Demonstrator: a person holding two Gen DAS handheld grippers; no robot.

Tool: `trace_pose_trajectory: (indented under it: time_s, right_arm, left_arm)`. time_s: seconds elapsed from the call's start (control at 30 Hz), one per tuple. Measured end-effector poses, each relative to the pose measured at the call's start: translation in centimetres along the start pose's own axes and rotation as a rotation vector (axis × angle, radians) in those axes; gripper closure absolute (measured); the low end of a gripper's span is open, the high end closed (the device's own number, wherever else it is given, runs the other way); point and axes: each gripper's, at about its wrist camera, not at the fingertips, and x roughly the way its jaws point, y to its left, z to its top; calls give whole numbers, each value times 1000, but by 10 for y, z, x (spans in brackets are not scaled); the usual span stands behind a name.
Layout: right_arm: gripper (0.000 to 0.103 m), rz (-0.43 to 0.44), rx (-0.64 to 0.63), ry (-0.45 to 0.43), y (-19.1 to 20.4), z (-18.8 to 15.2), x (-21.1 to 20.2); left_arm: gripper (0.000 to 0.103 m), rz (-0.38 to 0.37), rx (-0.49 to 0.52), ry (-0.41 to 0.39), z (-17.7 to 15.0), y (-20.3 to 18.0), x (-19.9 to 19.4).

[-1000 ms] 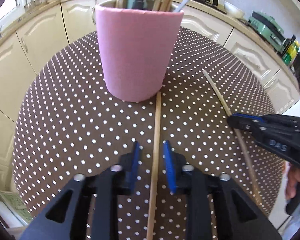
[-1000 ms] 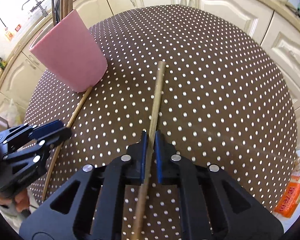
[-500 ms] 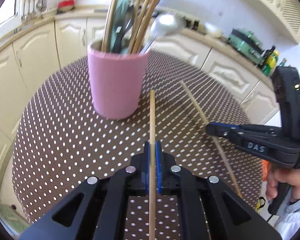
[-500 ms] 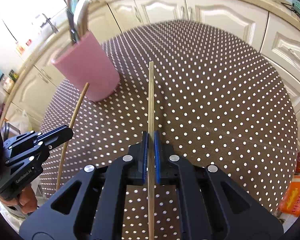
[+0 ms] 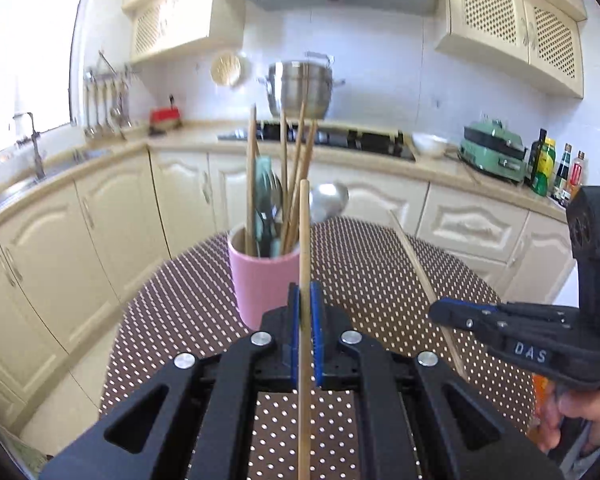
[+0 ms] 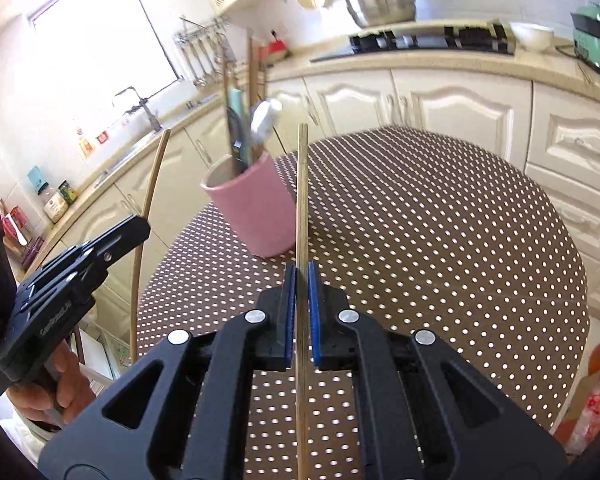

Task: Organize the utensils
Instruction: 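Lift both chopsticks and carry them above the pink cup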

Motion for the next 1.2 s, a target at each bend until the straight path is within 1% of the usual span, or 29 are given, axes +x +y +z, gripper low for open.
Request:
trace_pose_trajectory:
  time_s: [0.1,0.17,0.23,0.4,0.5,0.57,0.63,0.73,0.87,0.97,1.0,1.07,1.13,1.2]
  right_arm:
    - [96,14,-19,-41,10,-1,-12]
    - [96,25,-33,-77,18,0,-21]
    - [96,14,-69,-151,30,1,-35]
    - [96,19,-118,-280,53,8,-50]
    - [96,47,-136,-354,63,16,-51]
    - [96,57,-160,-423,69,19,-56]
    - [96,69,-172,-463,76,26,-54]
    - [96,88,-185,-492,85,42,-43]
    - [96,113,-192,-519,88,63,-26]
    - [96,111,-211,-541,90,77,-14]
    - [96,110,-220,-536,90,81,-8]
    - [96,101,-229,-506,90,87,6]
    - [96,97,-219,-453,84,88,20]
    - [95,33,-208,-424,76,84,31]
  left_arm:
    - [97,16,4,-70,6,-6,-11]
    - [97,13,2,-123,10,-7,-20]
    - [97,6,-1,-175,12,-6,-27]
    - [97,-34,-29,-298,18,4,-41]
    - [97,-38,-37,-354,24,7,-45]
    - [97,-42,-47,-395,30,12,-46]
    - [97,-38,-59,-422,38,17,-46]
    - [97,-30,-81,-445,51,23,-41]
    - [97,-38,-126,-476,67,36,-34]
    - [97,-34,-149,-511,78,47,-28]
    - [97,-36,-153,-512,80,49,-24]
    - [97,-33,-168,-475,85,57,-10]
    - [97,-48,-199,-430,82,65,1]
    - [97,-52,-221,-386,75,71,13]
